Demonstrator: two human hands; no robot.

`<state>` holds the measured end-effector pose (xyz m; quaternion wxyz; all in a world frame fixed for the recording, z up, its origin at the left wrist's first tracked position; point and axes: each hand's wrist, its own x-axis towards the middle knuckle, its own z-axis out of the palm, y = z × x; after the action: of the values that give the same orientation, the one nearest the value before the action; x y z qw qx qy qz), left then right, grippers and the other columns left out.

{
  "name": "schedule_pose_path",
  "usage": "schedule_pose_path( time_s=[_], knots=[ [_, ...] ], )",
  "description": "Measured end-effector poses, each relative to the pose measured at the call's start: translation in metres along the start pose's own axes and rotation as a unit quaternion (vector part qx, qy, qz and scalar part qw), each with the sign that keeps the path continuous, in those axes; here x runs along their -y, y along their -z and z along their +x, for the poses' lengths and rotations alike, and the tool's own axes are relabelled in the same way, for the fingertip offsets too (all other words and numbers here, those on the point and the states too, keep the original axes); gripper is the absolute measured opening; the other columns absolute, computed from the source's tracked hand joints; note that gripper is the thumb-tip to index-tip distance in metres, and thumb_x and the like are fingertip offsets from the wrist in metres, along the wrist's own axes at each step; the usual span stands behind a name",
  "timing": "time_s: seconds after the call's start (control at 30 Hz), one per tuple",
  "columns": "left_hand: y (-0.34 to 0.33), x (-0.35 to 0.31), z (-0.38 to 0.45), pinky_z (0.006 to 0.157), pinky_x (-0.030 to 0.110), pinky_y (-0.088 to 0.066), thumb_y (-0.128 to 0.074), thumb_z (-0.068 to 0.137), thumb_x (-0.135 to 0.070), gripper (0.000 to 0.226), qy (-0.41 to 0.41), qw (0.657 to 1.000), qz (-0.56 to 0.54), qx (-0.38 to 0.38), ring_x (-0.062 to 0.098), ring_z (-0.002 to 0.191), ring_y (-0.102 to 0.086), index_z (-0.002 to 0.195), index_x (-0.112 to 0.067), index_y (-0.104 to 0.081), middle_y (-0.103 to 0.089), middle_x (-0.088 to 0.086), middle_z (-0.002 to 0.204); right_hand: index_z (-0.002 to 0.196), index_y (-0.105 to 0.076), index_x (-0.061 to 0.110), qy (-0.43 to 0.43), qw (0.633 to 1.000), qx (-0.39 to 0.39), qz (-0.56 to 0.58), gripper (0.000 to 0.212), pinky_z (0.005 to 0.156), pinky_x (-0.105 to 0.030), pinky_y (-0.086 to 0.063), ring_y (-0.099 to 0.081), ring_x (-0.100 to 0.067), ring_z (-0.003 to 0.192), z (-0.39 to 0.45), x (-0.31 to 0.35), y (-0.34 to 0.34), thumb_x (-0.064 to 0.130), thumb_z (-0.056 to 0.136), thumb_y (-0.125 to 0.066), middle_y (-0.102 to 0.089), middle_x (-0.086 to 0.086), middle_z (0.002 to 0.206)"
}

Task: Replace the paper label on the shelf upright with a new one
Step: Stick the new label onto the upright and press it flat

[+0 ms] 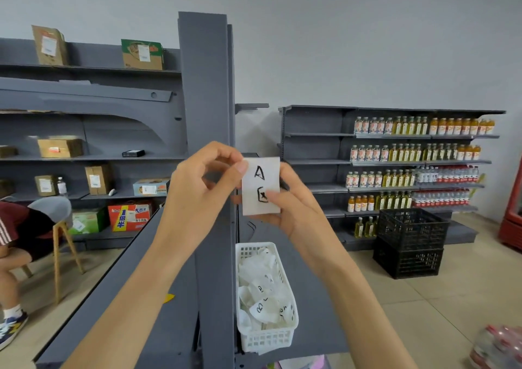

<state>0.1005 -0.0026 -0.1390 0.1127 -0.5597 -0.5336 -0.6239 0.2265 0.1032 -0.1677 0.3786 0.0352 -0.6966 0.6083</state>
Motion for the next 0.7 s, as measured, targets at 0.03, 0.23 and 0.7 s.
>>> schedule_pose_path(
  time_s=[0.03, 0.23, 0.7],
  knots=[
    [0.005, -0.004, 0.006, 0.062, 0.021, -0.054, -0.064, 0.095, -0.019, 0.014, -0.011, 1.0, 0.009, -0.004, 0.008, 0.079, -0.069, 0.085, -0.028, -0.062, -0.073, -0.008, 0.083, 0.126, -0.055, 0.018, 0.014, 1.0, -0.001, -0.016, 0.03, 0.085, -0.031, -0.061, -0.075, -0.025, 0.102, 0.006, 0.007, -0.002, 0.002, 0.106, -0.04, -0.076, 0.003, 0.106],
    [0.038, -0.024, 0.044, 0.066, 0.014, -0.052, -0.064, 0.094, -0.022, 0.017, -0.058, 0.997, 0.042, -0.039, -0.002, 0.083, -0.068, 0.083, -0.034, -0.059, -0.07, -0.017, 0.087, 0.103, -0.052, 0.007, 0.119, 0.978, -0.052, -0.162, 0.008, 0.066, -0.019, -0.057, -0.072, -0.008, 0.082, 0.054, 0.057, -0.018, 0.015, 0.106, -0.049, -0.073, 0.006, 0.084],
    [0.08, -0.027, 0.128, 0.073, 0.034, -0.06, -0.068, 0.09, -0.022, 0.006, -0.088, 0.987, 0.089, -0.098, 0.008, 0.077, -0.07, 0.085, -0.022, -0.065, -0.071, -0.013, 0.079, 0.086, -0.066, 0.025, 0.185, 0.865, -0.178, -0.432, 0.011, 0.073, -0.039, -0.06, -0.068, -0.013, 0.067, 0.138, 0.113, -0.049, 0.03, 0.095, -0.064, -0.07, 0.009, 0.079]
  ],
)
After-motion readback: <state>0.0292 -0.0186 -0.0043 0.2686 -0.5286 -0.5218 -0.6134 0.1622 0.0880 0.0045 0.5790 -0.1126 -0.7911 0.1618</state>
